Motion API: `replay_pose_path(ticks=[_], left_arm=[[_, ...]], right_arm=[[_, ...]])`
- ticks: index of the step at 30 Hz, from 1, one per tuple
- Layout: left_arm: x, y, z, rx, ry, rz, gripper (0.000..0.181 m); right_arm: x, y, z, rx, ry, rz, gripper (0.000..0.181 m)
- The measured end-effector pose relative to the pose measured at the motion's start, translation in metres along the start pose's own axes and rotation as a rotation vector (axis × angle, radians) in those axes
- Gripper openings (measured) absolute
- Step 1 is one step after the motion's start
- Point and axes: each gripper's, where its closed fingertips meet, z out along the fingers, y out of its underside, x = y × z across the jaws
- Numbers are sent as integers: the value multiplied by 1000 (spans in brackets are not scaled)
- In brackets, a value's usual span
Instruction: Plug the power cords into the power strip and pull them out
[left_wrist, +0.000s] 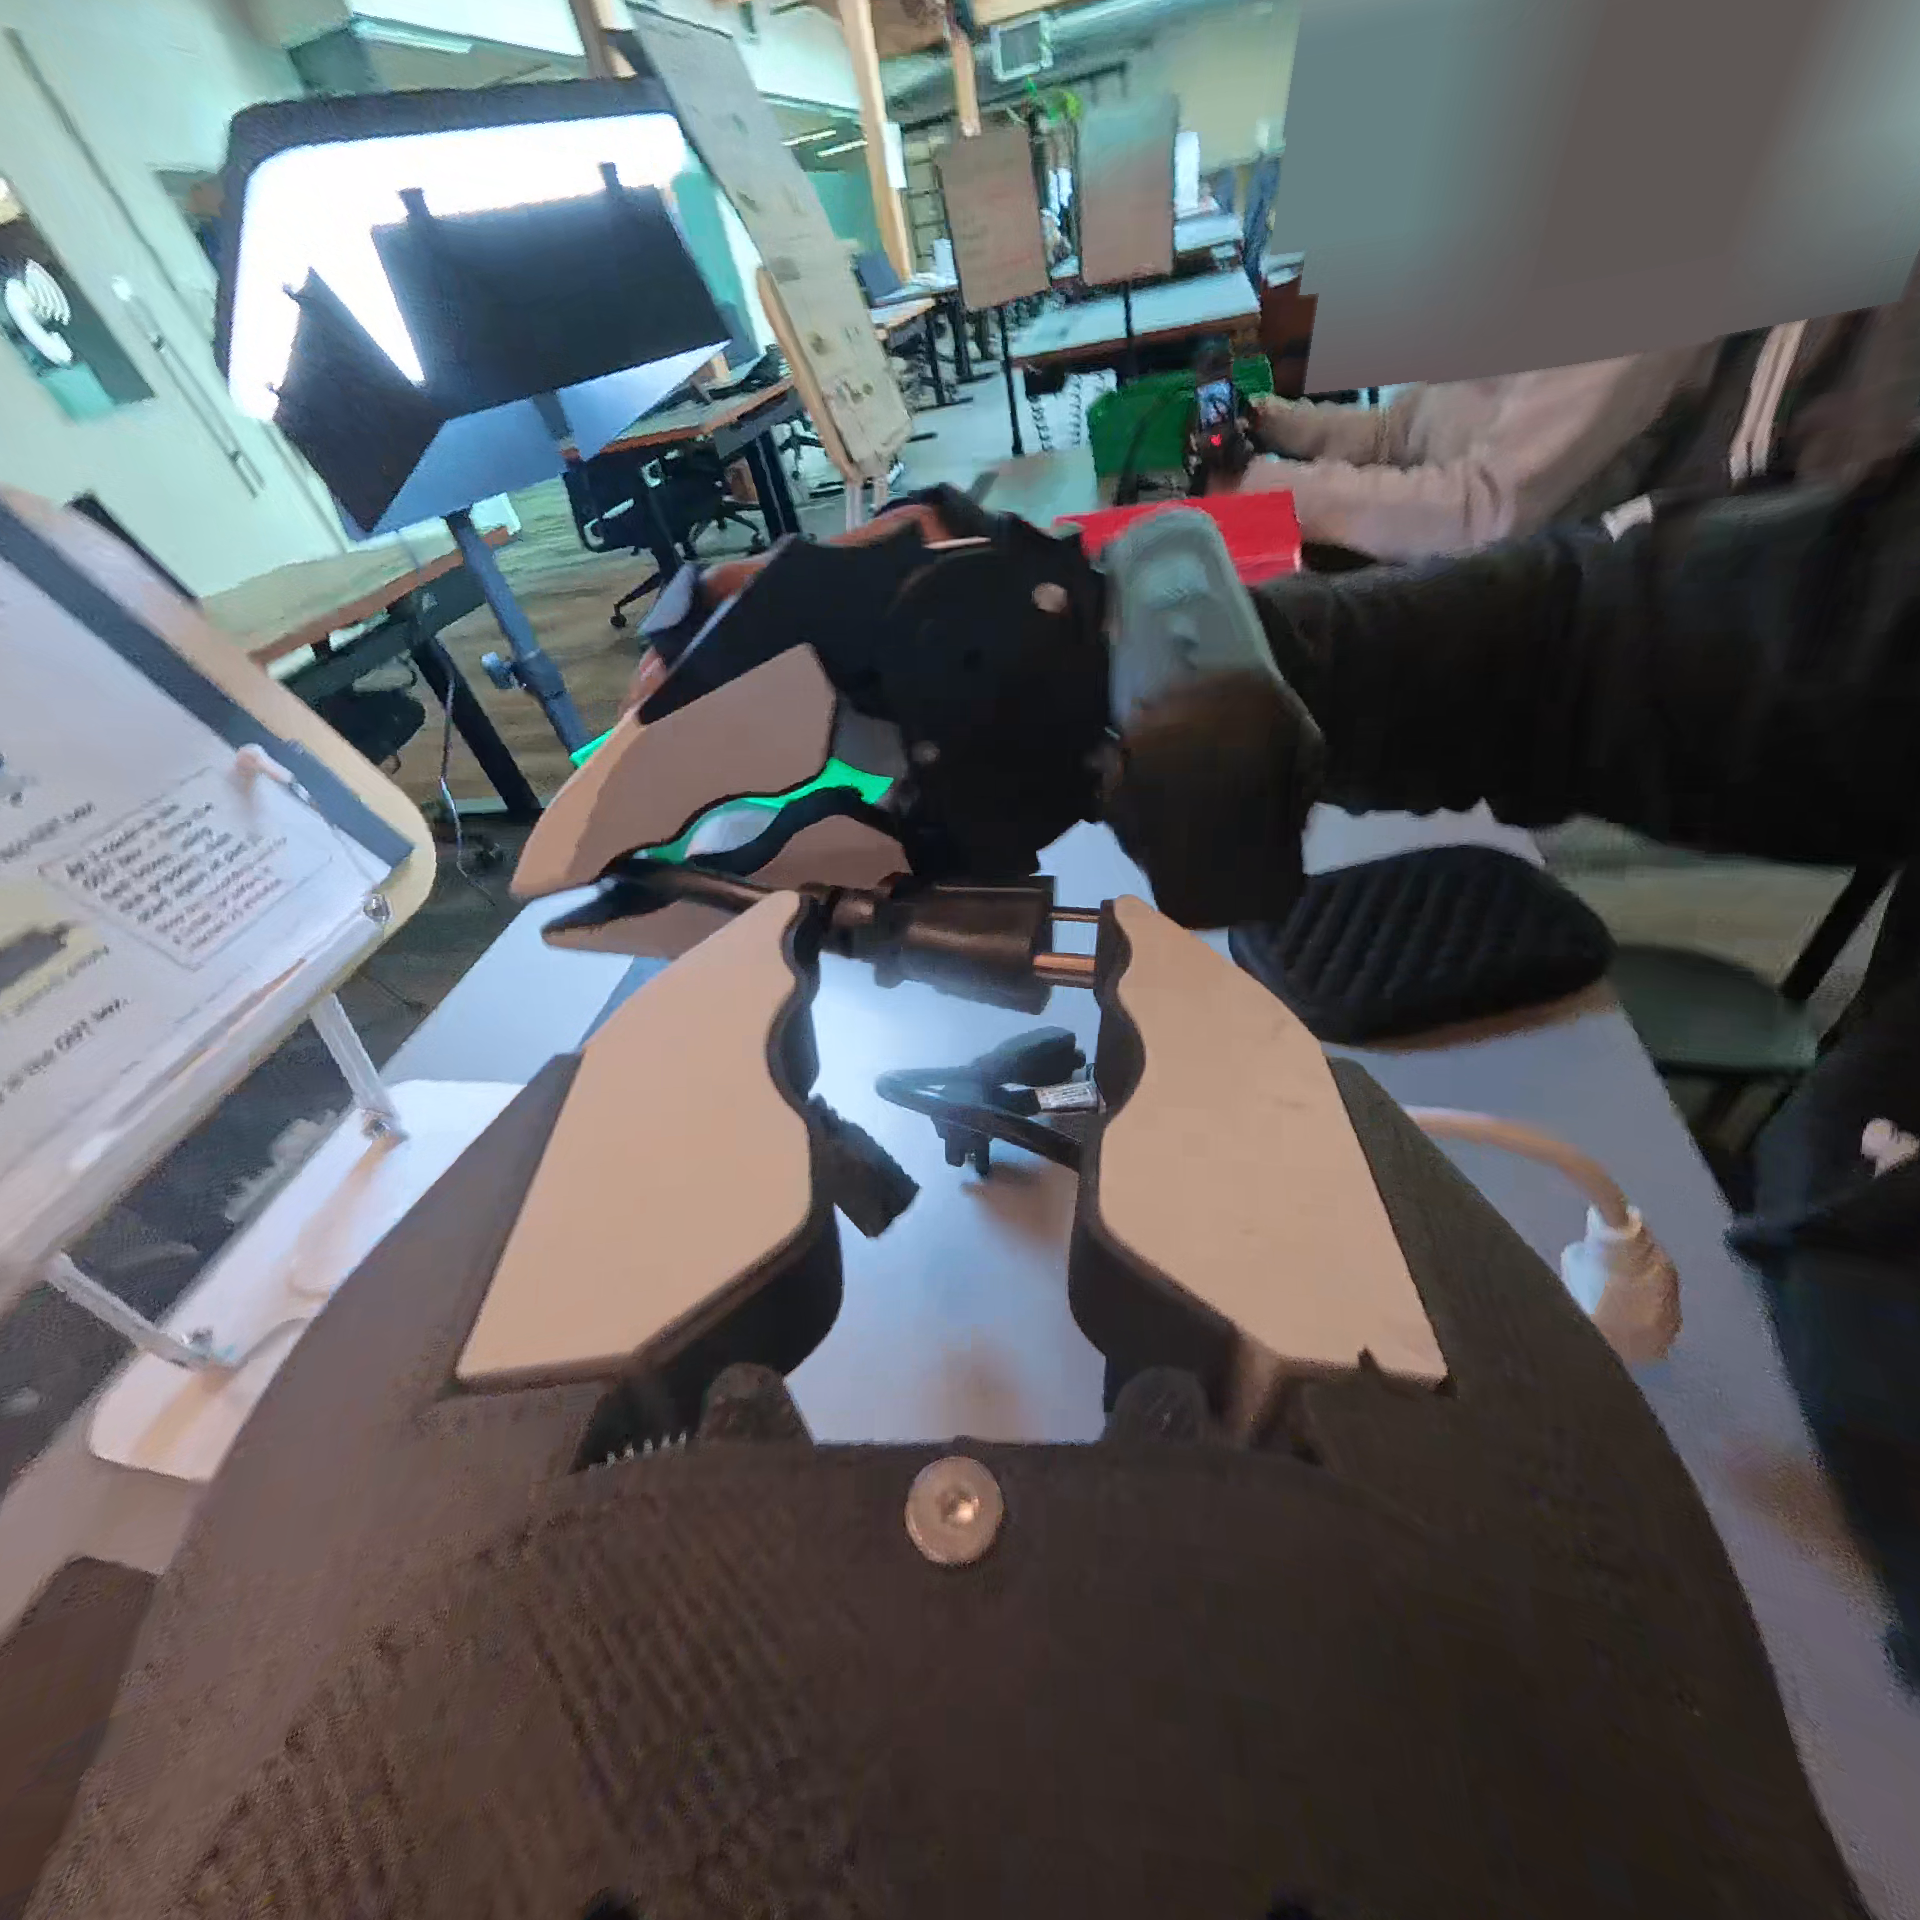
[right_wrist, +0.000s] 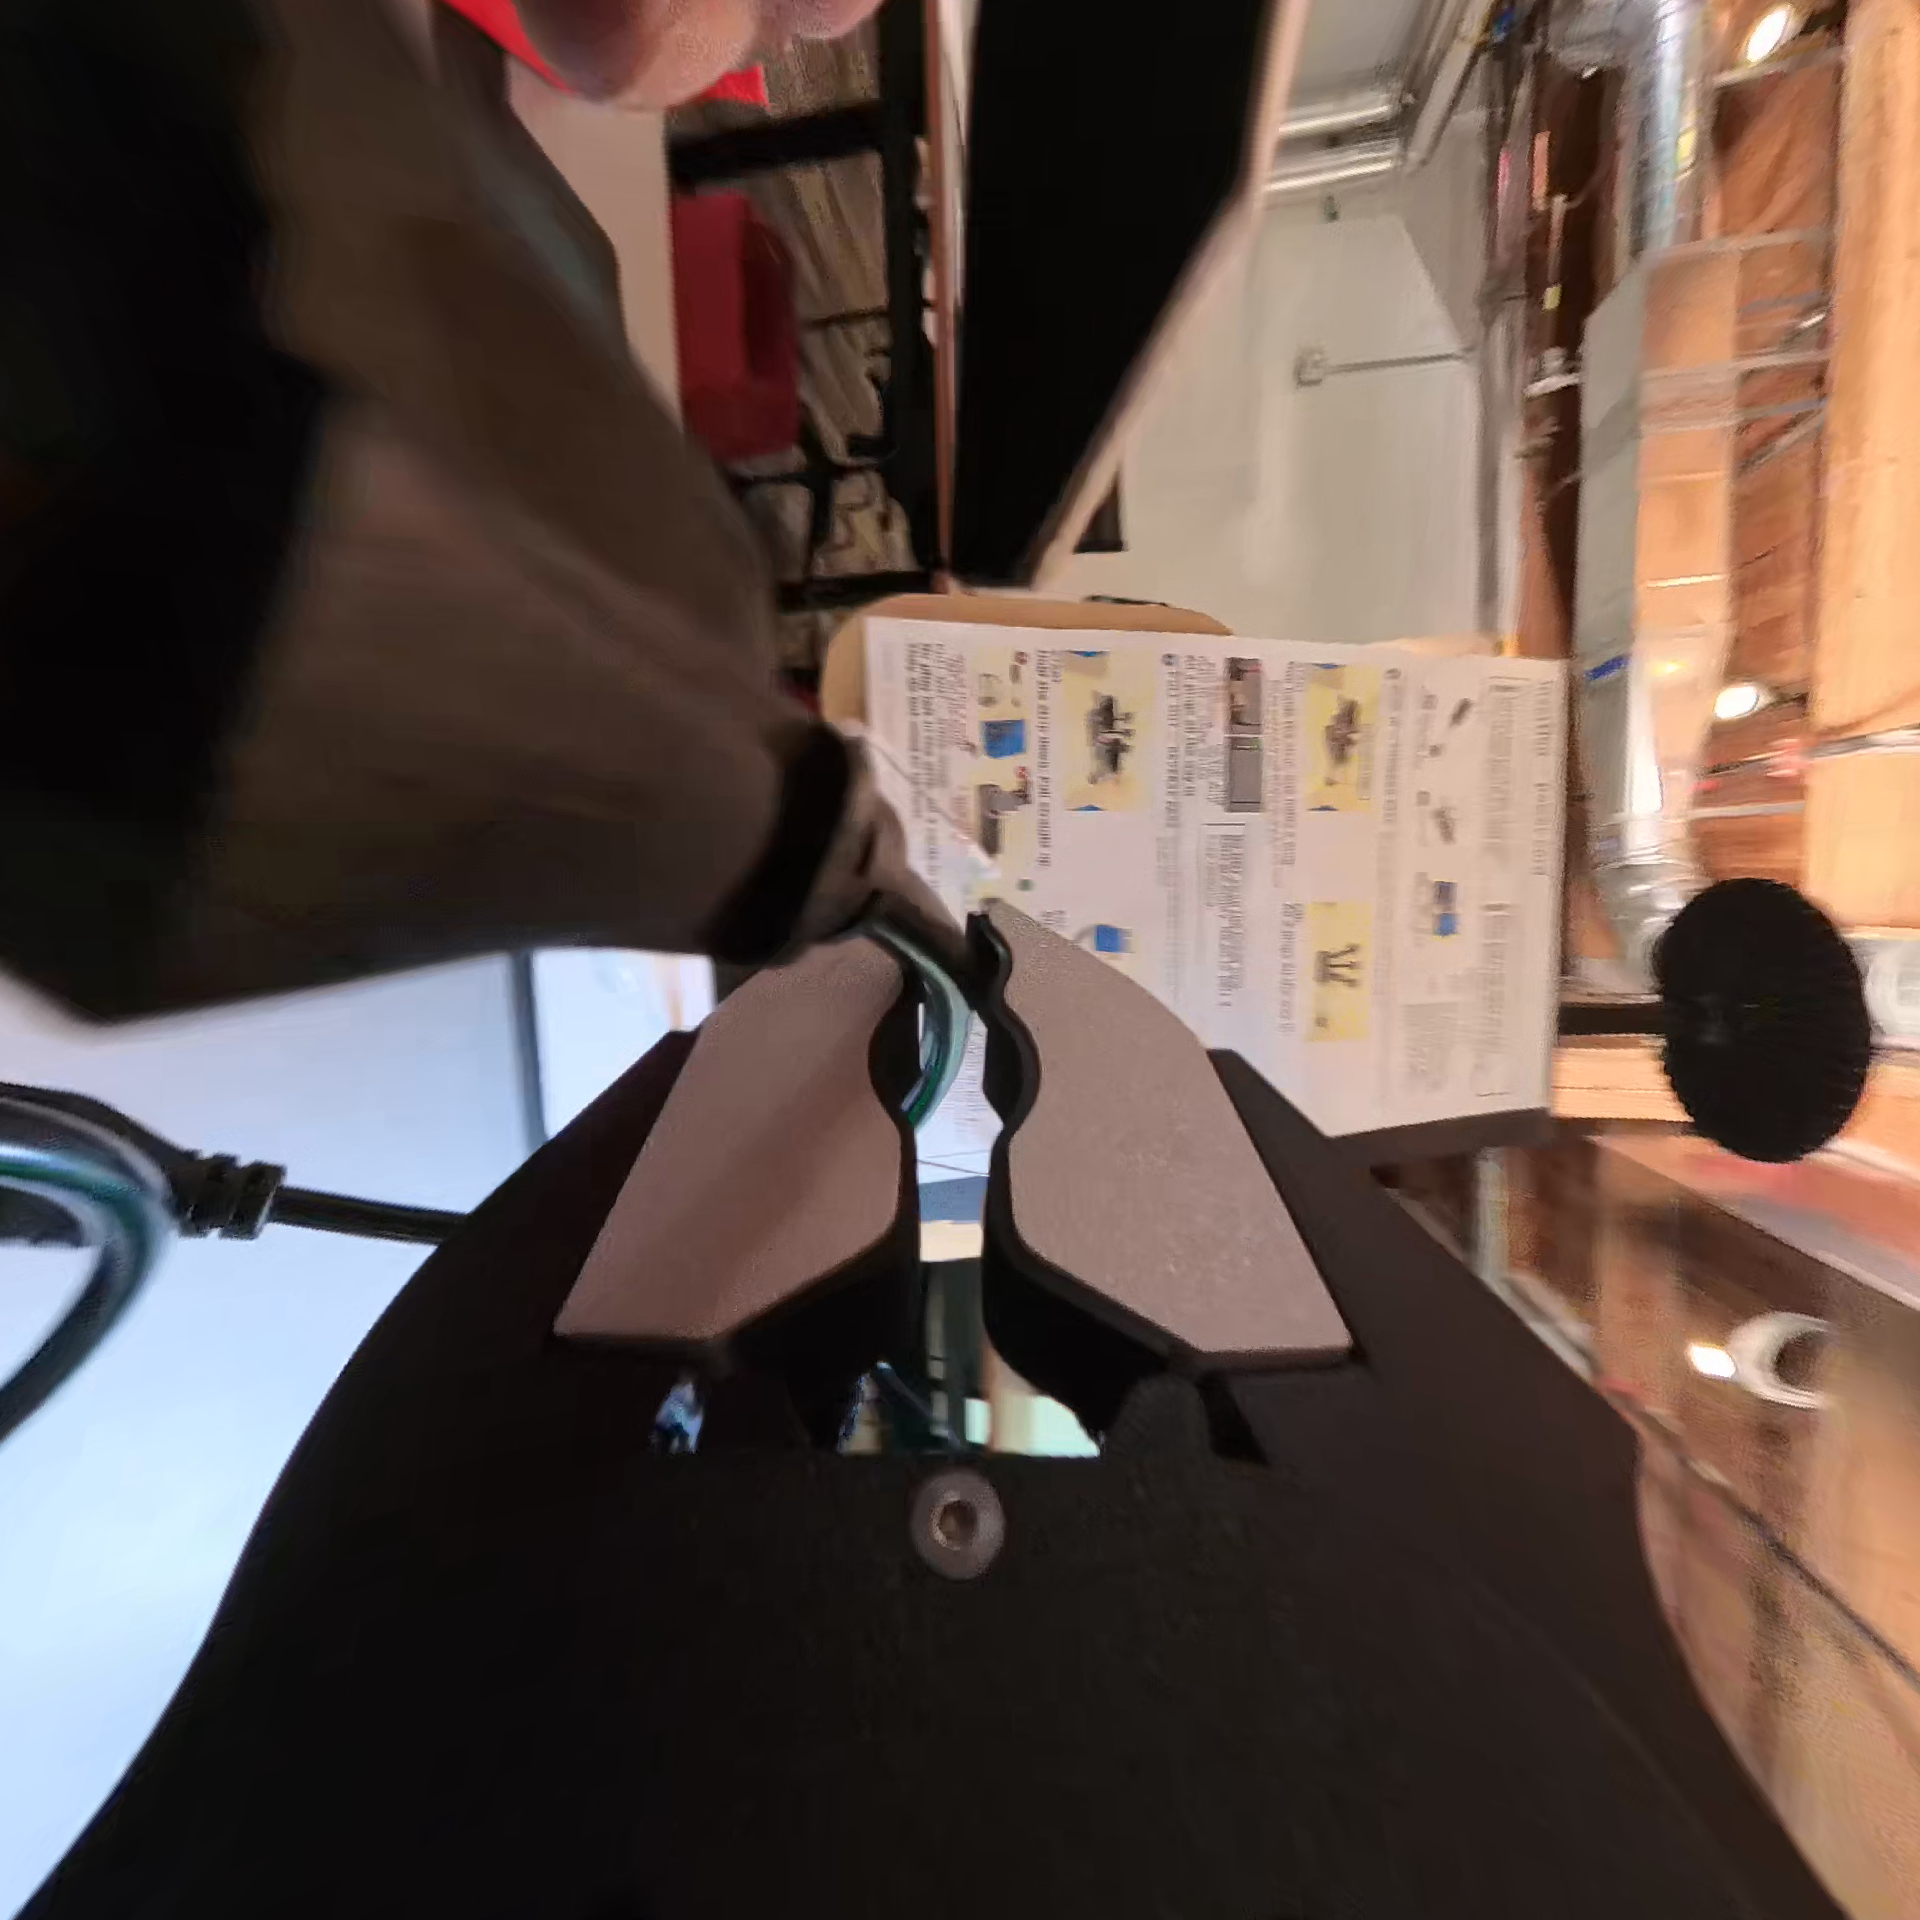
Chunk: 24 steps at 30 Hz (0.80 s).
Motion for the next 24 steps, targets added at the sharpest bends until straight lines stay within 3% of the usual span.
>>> replay_pose_path(ticks=[3, 8, 16, 19, 24], left_arm=[[11, -2, 0, -15, 3, 126, 52], [11, 3, 9, -105, -110, 295, 56], [-10, -13, -4, -65, -376, 571, 28], [-16, -23, -18, -24, -409, 544, 27], [-27, -49, -45, 177, -428, 368, 27]], right_arm=[[-12, 3, 0, 13, -98, 87, 6], [-27, -7, -1, 38, -241, 201, 5], [-35, -22, 4, 60, -351, 344, 6], [-25, -29, 0, 154, -365, 438, 6], [5, -47, -11, 334, -276, 684, 13]])
